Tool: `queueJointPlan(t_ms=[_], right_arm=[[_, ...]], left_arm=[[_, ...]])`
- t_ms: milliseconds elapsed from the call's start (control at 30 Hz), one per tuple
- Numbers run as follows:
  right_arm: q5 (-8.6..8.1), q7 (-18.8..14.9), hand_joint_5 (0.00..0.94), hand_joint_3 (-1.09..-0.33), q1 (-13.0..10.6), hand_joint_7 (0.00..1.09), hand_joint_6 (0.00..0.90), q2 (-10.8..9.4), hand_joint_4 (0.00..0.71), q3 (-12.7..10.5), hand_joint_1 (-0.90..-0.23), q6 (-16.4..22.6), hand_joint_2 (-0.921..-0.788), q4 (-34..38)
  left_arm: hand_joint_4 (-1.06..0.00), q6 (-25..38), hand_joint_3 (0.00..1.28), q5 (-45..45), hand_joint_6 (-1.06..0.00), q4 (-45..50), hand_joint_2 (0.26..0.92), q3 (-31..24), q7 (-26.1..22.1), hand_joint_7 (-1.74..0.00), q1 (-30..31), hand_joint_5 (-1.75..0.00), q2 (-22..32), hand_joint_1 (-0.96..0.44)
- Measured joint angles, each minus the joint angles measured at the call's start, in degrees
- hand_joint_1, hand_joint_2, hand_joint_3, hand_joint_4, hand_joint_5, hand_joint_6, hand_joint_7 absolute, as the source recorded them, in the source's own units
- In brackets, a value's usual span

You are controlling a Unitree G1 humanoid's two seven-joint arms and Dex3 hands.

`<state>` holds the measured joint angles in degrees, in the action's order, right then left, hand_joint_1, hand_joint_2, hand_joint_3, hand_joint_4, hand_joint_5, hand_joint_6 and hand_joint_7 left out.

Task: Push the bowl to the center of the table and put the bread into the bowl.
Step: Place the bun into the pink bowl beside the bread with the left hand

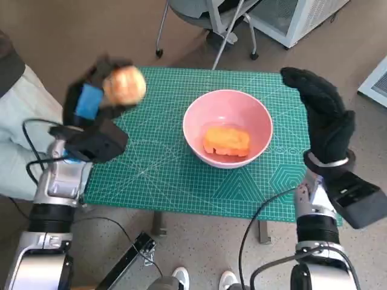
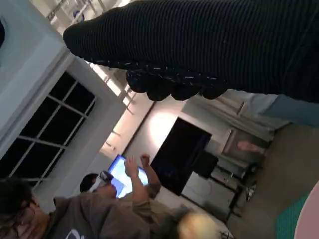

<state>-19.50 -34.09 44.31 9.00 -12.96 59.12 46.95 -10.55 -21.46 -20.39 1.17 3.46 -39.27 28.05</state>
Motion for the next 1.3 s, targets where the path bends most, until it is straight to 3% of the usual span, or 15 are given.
queueJointPlan(t_ms=[367, 667, 733, 767, 800, 900, 1000, 1067, 1300], right_arm=[[0.57, -0.1, 0.001, -0.703, 1.8, 0.81, 0.051, -0.2, 0.348, 0.1, -0.605, 0.5, -0.921, 2.6], [0.72, -0.1, 0.001, -0.703, 2.7, 0.81, 0.046, -0.2, 0.348, 0.4, -0.619, 0.6, -0.921, 3.5], [0.71, -0.1, 0.000, -0.703, 2.7, 0.81, 0.045, -0.1, 0.348, 0.5, -0.620, 0.6, -0.921, 3.6], [0.72, -0.1, 0.001, -0.703, 2.7, 0.81, 0.045, -0.1, 0.348, 0.5, -0.620, 0.6, -0.921, 3.6], [0.71, -0.1, 0.001, -0.702, 2.7, 0.81, 0.044, -0.1, 0.348, 0.5, -0.620, 0.6, -0.921, 3.6], [0.67, -0.1, 0.002, -0.701, 2.7, 0.81, 0.043, -0.1, 0.350, 0.5, -0.619, 0.6, -0.921, 3.6], [0.59, -0.2, 0.002, -0.700, 2.7, 0.81, 0.043, 0.0, 0.352, 0.5, -0.619, 0.5, -0.921, 3.6], [0.54, -0.3, 0.003, -0.700, 2.7, 0.81, 0.044, 0.1, 0.352, 0.5, -0.619, 0.4, -0.921, 3.5], [0.26, -0.4, 0.003, -0.697, 2.7, 0.81, 0.046, 0.7, 0.353, 0.4, -0.618, 0.2, -0.921, 2.5]], left_arm=[[-0.80, -2.6, 0.01, -0.6, -0.71, 4.6, 0.905, 6.8, -3.9, -1.07, -5.5, -1.06, -6.9, 0.00], [-0.70, -8.8, 0.05, -3.3, -0.64, -11.8, 0.920, 12.0, -3.6, -1.17, -15.0, -1.13, -11.3, 0.00], [-0.66, -9.4, 0.11, -3.3, -0.56, -16.4, 0.920, 12.6, -4.0, -1.22, -16.7, -1.20, -12.3, 0.00], [-0.48, -9.5, 0.11, -3.2, -0.41, -18.8, 0.895, 13.1, -5.1, -1.04, -17.5, -0.97, -12.7, -0.04], [-0.40, -9.2, 0.11, -3.1, -0.34, -20.7, 0.882, 13.6, -7.2, -0.87, -18.4, -0.75, -12.9, -0.06], [-0.22, -6.8, 0.07, -3.0, -0.18, -25.3, 0.834, 15.2, -14.6, -0.59, -20.3, -0.31, -13.1, -0.12], [-0.16, -4.2, 0.05, -2.8, -0.13, -28.8, 0.818, 16.2, -21.7, -0.49, -21.7, -0.14, -13.2, -0.19], [-0.15, -3.8, 0.05, -2.5, -0.13, -30.7, 0.820, 16.3, -23.9, -0.46, -22.0, -0.09, -13.2, -0.24], [-0.14, -4.4, 0.03, -1.0, -0.14, -33.5, 0.861, 15.4, -24.2, -0.38, -22.0, -0.01, -13.2, -0.36]])
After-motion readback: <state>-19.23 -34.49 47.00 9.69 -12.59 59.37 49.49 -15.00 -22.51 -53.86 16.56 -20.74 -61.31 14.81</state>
